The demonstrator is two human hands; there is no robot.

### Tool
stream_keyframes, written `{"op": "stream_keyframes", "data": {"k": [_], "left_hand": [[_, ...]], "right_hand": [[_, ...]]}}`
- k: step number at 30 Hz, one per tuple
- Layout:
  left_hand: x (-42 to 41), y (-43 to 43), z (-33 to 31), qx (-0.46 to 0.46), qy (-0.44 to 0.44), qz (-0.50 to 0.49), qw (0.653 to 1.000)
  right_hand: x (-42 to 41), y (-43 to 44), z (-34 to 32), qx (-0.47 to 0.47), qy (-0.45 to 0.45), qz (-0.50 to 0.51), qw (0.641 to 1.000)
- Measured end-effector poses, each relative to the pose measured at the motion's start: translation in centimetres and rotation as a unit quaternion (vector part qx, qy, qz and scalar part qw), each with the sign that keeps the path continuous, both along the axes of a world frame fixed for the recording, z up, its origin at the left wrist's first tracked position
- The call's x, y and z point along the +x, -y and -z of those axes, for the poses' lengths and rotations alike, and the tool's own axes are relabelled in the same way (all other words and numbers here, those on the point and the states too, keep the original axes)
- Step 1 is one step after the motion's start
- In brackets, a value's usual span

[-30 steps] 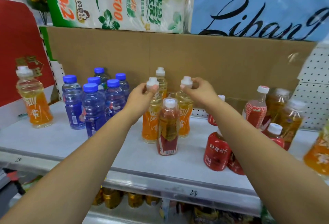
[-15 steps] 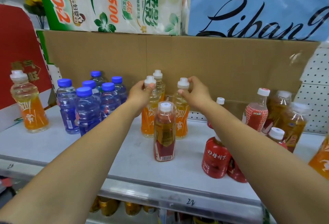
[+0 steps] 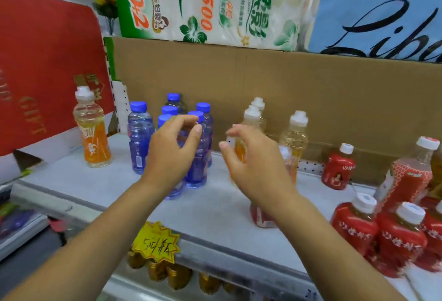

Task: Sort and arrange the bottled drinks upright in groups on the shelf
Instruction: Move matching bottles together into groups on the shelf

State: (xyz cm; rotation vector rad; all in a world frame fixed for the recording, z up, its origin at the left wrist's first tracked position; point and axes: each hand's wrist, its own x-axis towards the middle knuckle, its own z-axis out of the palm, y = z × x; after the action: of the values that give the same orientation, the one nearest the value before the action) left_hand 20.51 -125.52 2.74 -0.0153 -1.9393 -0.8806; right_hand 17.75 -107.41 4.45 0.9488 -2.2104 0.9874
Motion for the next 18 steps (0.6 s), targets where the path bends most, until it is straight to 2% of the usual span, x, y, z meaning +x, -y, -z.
{"op": "stream_keyframes", "data": {"k": [4, 6, 10, 13, 18], "left_hand": [[2.9, 9.6, 2.6, -0.191, 0.005, -0.121, 0.974], [4.1, 14.8, 4.2, -0.215, 0.041, -0.181, 0.959], [4.8, 23.8, 7.2, -0.124, 0.187, -0.235, 0.946], [3.8, 27.2, 8.0, -0.023, 0.24, -0.21, 0.947], [0.7, 30.5, 8.8, 0.113, 0.292, -0.106, 0.944]], "right_hand": [[1.8, 7.2, 4.6, 0.111, 0.01, -0.043, 0.993], [2.8, 10.4, 6.8, 0.126, 0.028, -0.045, 0.991], [4.2, 15.2, 10.3, 0.19, 0.113, -0.022, 0.975], [4.5, 16.8, 12.1, 0.204, 0.175, 0.017, 0.963], [5.7, 17.6, 13.8, 0.236, 0.163, 0.074, 0.955]]}}
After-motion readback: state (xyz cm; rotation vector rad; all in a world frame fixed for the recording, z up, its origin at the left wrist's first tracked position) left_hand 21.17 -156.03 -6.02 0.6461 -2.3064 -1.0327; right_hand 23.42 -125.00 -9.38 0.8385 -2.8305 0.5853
